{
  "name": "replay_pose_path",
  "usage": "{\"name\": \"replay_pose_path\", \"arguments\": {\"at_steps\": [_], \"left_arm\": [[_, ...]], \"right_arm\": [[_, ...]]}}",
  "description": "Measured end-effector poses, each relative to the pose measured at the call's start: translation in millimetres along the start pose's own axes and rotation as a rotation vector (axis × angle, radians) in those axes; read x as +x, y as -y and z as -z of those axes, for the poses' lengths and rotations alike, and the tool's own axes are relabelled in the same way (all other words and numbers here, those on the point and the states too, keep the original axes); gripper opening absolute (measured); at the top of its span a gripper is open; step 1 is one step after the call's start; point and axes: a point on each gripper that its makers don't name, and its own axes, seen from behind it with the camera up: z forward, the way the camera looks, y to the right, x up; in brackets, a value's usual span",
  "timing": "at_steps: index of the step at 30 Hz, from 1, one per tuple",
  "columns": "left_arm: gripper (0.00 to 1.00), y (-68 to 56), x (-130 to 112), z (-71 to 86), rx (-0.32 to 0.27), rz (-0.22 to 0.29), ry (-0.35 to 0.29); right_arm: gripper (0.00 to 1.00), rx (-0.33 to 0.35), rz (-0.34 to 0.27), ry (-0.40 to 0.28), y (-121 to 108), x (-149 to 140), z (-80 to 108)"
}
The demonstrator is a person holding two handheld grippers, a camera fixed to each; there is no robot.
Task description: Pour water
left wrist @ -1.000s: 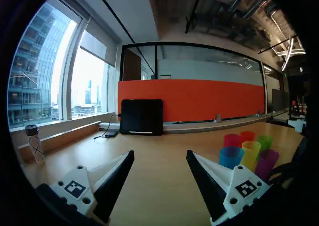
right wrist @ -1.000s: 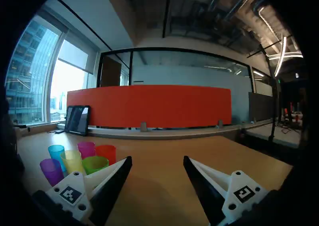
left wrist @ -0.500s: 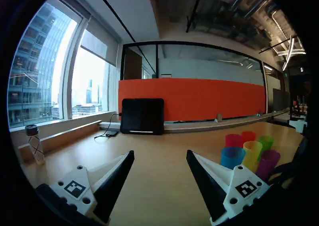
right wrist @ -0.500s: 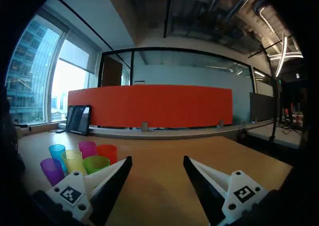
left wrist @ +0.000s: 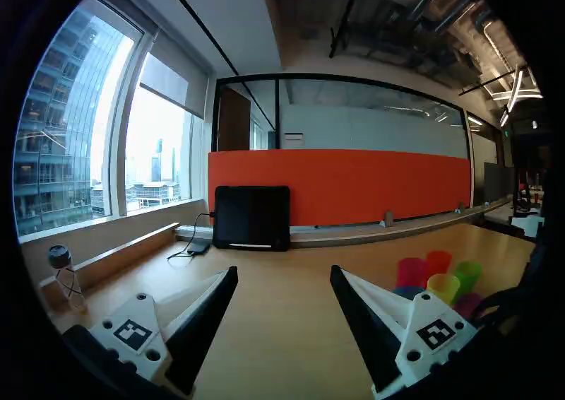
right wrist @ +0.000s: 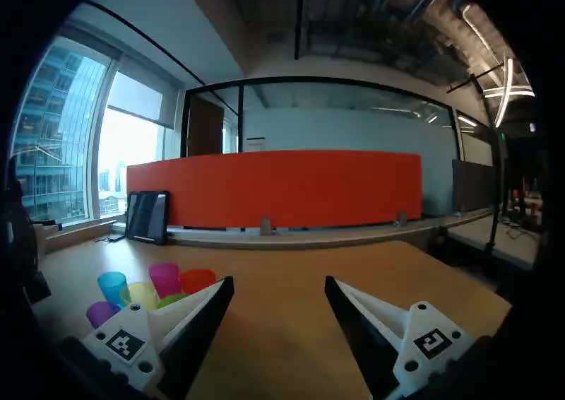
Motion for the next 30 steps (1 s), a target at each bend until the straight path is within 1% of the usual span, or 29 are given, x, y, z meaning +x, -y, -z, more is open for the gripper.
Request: {"name": "replay_pose_path", "arguments": {"at_steps": [9,15,18,24,27,30], "left_arm": [[0.97,-1.0,45.8,-16.1,-0.028,0.047,0.024],[0.97,-6.5,82.9,-23.2,-0.070,0.067,0.023],[0.97,-6.9,103.3,-25.0,-0.081,0.067,0.024],[0.97,-9.0,141.8,-26.9,-0.106,0.041,0.016],[0.97,-13.4,155.2,-28.0,-0.126,0.027,0.015],[0.97,-19.1,163.1,-29.2,-0.150,0.022,0.018]], "right_arm": [[1.00,0.011,0.066,-0.005,-4.2,63.8,-10.7],[1.00,0.041,0.067,-0.014,4.5,103.7,-14.5],[1.00,0.060,0.062,-0.023,8.8,124.4,-15.3],[1.00,0.080,0.071,-0.041,13.0,160.3,-19.5],[1.00,0.088,0.079,-0.043,15.5,172.0,-21.7],[1.00,0.101,0.079,-0.032,18.6,173.6,-24.6]]}}
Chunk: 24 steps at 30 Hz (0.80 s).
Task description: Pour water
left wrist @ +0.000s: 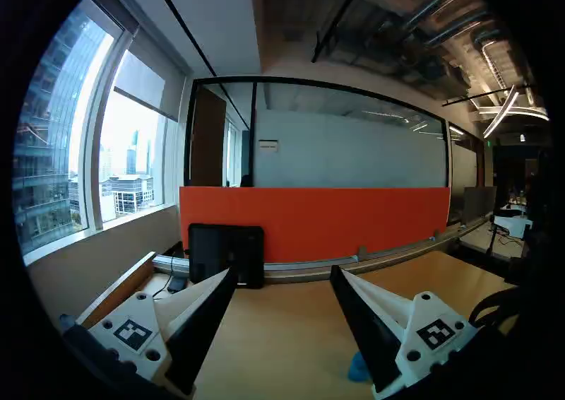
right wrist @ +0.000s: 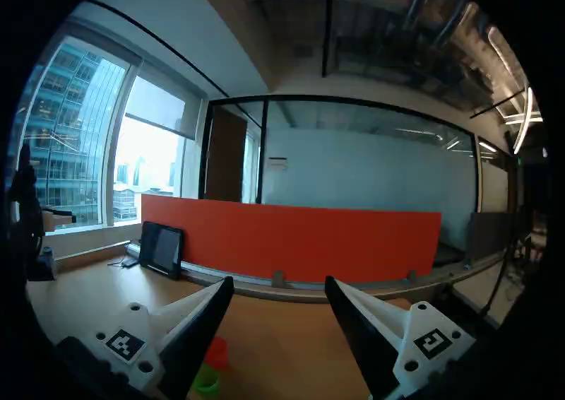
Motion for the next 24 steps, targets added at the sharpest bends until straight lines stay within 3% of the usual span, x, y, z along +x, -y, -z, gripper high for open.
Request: {"name": "replay_pose_path", "arguments": {"at_steps": [11,18,24], "left_arm": [[0.97,-24.8,7.3,-6.8,-0.124,-0.029,0.004],[0.96,-40.7,6.8,-7.0,-0.222,-0.019,0.016],[0.97,-50.5,7.8,-5.8,-0.285,-0.047,0.015]], "right_arm": [[1.00,0.109,-0.034,0.024,12.9,-1.4,-4.7],[1.00,0.234,-0.018,0.034,31.3,0.2,-0.7],[1.00,0.332,-0.008,0.025,48.8,3.5,3.8]]}}
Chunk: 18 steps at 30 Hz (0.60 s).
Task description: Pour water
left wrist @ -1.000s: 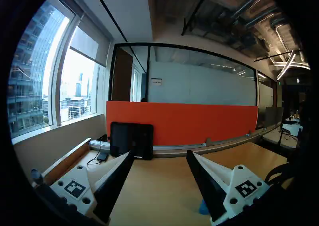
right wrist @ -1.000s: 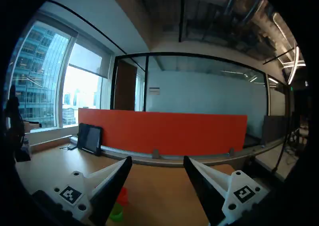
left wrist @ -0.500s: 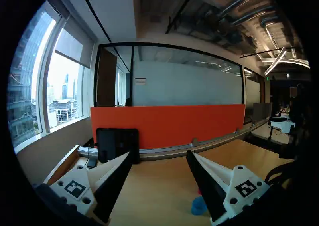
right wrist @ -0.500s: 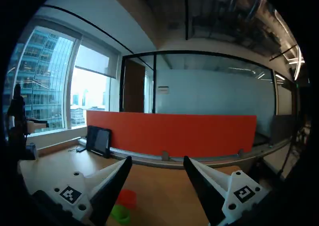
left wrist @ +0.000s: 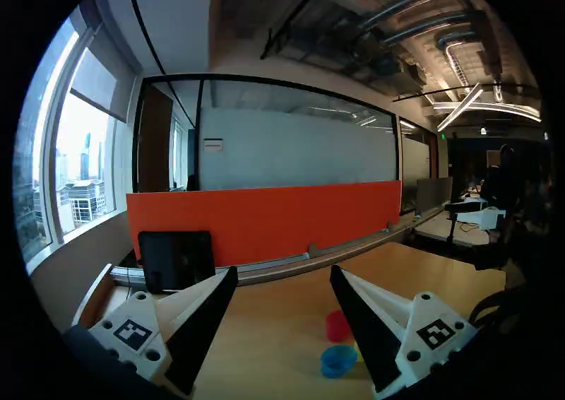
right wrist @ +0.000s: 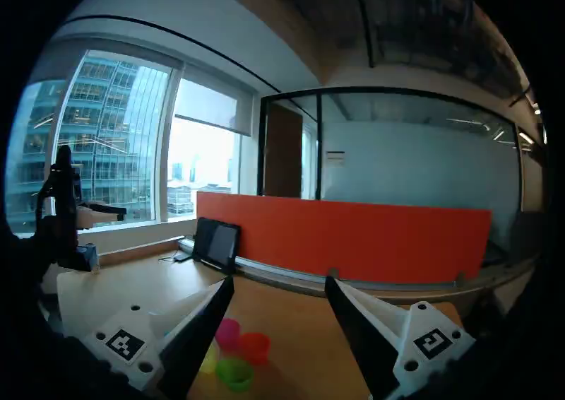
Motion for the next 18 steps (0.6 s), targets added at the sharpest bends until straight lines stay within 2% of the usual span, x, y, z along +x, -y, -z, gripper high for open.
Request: {"name": "replay_pose_path", "arguments": {"at_steps": [9,18], "left_arm": [[0.97,-25.4,-7.9,-0.6,-0.112,-0.034,0.016],[0.97,-34.2,-33.0,-5.9,-0.162,-0.075,0.056]], "right_arm": [[1.00,0.099,-0.005,0.029,15.3,-4.2,-1.3],[1.00,0.167,0.011,0.080,22.5,-22.4,-0.9]]}}
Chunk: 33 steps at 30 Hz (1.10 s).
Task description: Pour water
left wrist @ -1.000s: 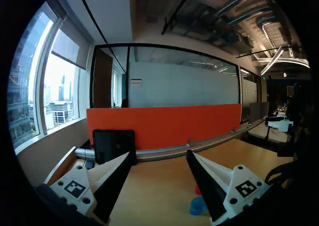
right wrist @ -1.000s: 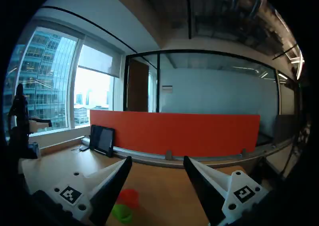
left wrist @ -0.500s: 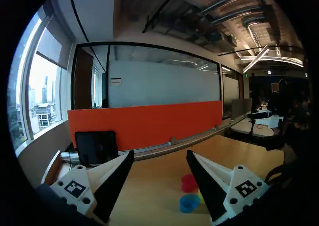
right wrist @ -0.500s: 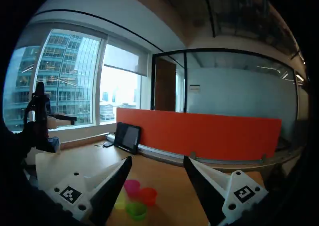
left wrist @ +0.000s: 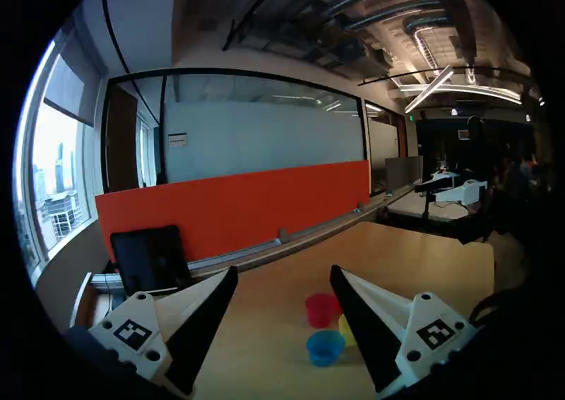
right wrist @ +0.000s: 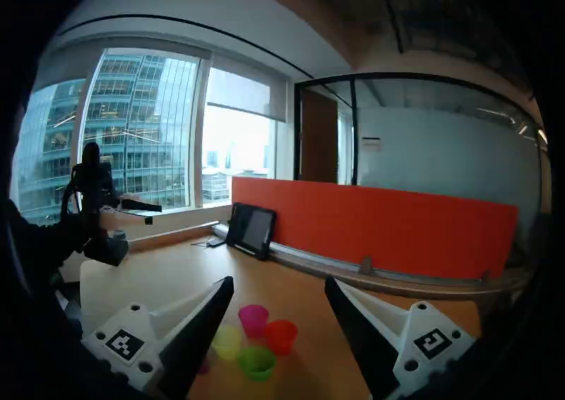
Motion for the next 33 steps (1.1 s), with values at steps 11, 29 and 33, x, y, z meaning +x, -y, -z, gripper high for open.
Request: {"name": "replay_pose_path", "arguments": {"at_steps": [11,29,33], "left_arm": [[0.97,-15.6,-43.1,-15.0,-0.065,0.018,0.069],[0.97,-37.0,-125.1,-38.9,-0.147,0.006,0.210],[0.97,-41.9,-140.5,-41.9,-0.168,-0.001,0.241]], "right_arm": [[1.00,0.047,0.022,0.061,4.5,-35.7,-4.0],[1.00,0.115,0.052,0.214,15.9,-123.1,-22.8],[1.00,0.129,0.057,0.244,17.7,-139.0,-25.5]]}}
